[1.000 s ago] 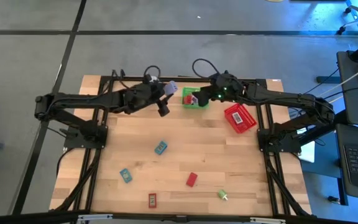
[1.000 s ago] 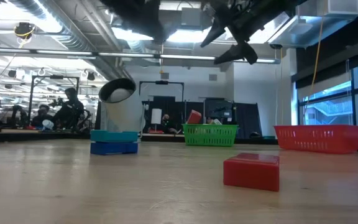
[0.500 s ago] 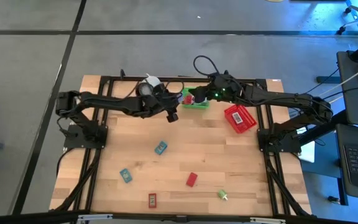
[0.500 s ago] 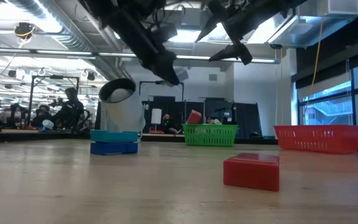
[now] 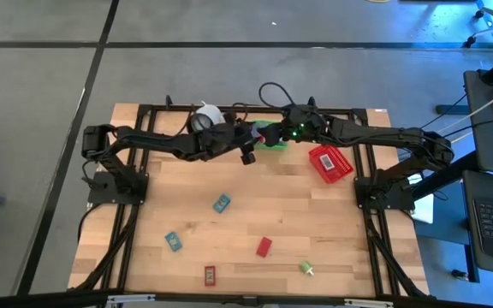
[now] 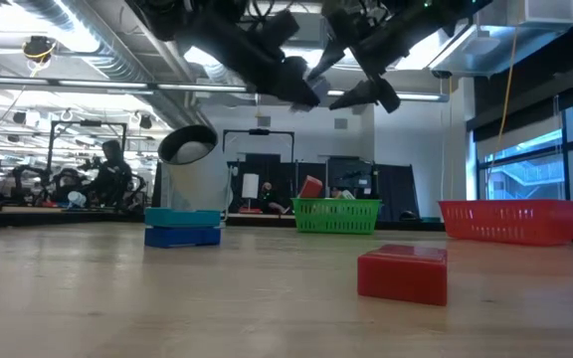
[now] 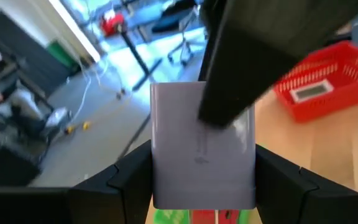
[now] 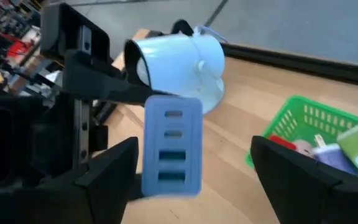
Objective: Pick & Place Office items
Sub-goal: Put the light blue charger adapter into the green bin
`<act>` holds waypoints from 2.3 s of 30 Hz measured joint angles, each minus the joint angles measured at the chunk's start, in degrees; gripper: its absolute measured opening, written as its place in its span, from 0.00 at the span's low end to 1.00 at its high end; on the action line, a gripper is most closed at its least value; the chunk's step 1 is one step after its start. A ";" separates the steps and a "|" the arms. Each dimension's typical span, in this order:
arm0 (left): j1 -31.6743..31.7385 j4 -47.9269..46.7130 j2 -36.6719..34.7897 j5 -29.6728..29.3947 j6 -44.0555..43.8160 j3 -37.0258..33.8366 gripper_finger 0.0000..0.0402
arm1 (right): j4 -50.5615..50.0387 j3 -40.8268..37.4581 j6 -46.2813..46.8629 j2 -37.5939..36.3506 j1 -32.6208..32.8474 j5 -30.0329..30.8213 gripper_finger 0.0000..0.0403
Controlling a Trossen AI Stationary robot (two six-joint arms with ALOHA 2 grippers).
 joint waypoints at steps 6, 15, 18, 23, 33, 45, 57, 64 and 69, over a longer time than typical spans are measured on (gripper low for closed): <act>-0.07 4.86 -0.01 3.37 5.14 0.00 0.54 | 1.29 0.02 -1.35 0.41 0.00 -0.01 0.76; -0.04 5.06 0.01 4.34 7.16 0.00 0.54 | 1.70 0.12 -1.76 0.38 0.09 -0.74 0.43; -0.07 4.99 0.03 3.62 7.17 0.00 0.54 | 1.76 0.20 -1.25 0.36 0.07 -2.13 0.28; -0.13 3.03 0.03 3.79 2.73 0.00 0.55 | 1.14 0.15 -0.66 0.39 0.04 -3.25 0.28; -0.20 -8.92 -0.21 0.89 -13.65 0.00 0.67 | -2.40 -0.11 -4.30 0.38 -2.85 -1.64 0.28; 0.15 -28.81 -0.54 -1.06 -22.02 0.00 0.70 | -6.29 -0.02 -5.11 6.36 -9.37 -0.72 0.28; -0.17 -32.27 -2.08 -0.01 -23.76 0.00 0.70 | 7.83 0.04 4.66 22.83 -11.38 3.73 0.32; -0.17 -36.43 -2.42 -0.39 -25.61 -0.02 0.70 | 8.21 0.02 3.07 23.61 -10.93 4.44 0.32; -0.17 -37.00 -2.42 -0.47 -27.00 -0.02 0.70 | 8.31 0.00 1.29 21.84 -10.94 0.91 0.45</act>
